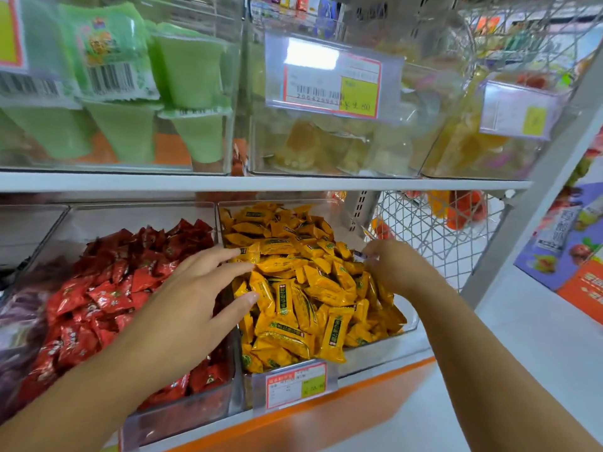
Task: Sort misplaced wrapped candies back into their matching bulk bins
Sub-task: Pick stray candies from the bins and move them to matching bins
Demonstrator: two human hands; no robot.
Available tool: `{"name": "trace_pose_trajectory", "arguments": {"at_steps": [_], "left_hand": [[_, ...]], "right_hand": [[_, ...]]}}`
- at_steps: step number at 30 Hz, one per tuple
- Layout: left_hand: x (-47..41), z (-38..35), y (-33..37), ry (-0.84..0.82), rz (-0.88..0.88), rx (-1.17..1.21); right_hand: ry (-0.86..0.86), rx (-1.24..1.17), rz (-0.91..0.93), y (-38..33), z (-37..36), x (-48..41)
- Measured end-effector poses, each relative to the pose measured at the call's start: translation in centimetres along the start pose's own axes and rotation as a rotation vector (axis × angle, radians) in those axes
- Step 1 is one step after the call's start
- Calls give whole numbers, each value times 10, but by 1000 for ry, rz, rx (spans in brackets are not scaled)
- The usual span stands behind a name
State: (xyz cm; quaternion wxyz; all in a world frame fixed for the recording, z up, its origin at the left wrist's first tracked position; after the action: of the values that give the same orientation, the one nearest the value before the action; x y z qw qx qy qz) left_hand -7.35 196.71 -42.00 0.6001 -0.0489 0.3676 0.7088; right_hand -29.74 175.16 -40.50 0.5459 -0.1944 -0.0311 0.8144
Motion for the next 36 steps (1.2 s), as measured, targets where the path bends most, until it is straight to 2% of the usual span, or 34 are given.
{"name": "trace_pose_trajectory", "arguments": {"at_steps": [2,6,8,11,13,16,19,24,28,36], "left_hand": [[-4,-5,4,52,-28,-10],[-11,-13,12,134,-64,5],[-15,-14,20,169,-106,-39],[-23,-16,32,185,-158,-126],[-25,-19,39,166,-159,-100],[-26,-23,39,149,-50,44],[-28,-15,28,242,11,52],[-30,5,-1,415,109,74],[-28,5,-9,362,140,83],[-20,1,-7,176,166,81]], "right_hand": [[63,-48,17,5,0,-1],[308,-112,195,10,6,0],[374,-194,247,-1,13,9],[277,-471,273,-36,22,31],[174,-665,306,-60,20,43],[60,-730,388,-88,6,52],[17,-671,399,-97,-4,48],[-69,-144,559,-89,-27,35],[-45,-53,521,-87,-35,17],[-23,-107,411,-68,-31,-10]]}}
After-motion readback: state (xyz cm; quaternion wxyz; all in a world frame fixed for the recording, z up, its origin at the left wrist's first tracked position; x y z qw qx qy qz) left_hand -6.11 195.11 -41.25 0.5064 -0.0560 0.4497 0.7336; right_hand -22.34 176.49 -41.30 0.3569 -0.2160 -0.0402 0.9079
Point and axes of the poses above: each hand's wrist, its own x-axis away from the middle knuckle, its own z-axis out of the back of the hand, y = z × x, the point moved 1 cm from there along -x, towards the middle knuckle, and after that the axes turned 14 degrees about y, right-handed, at the moved point
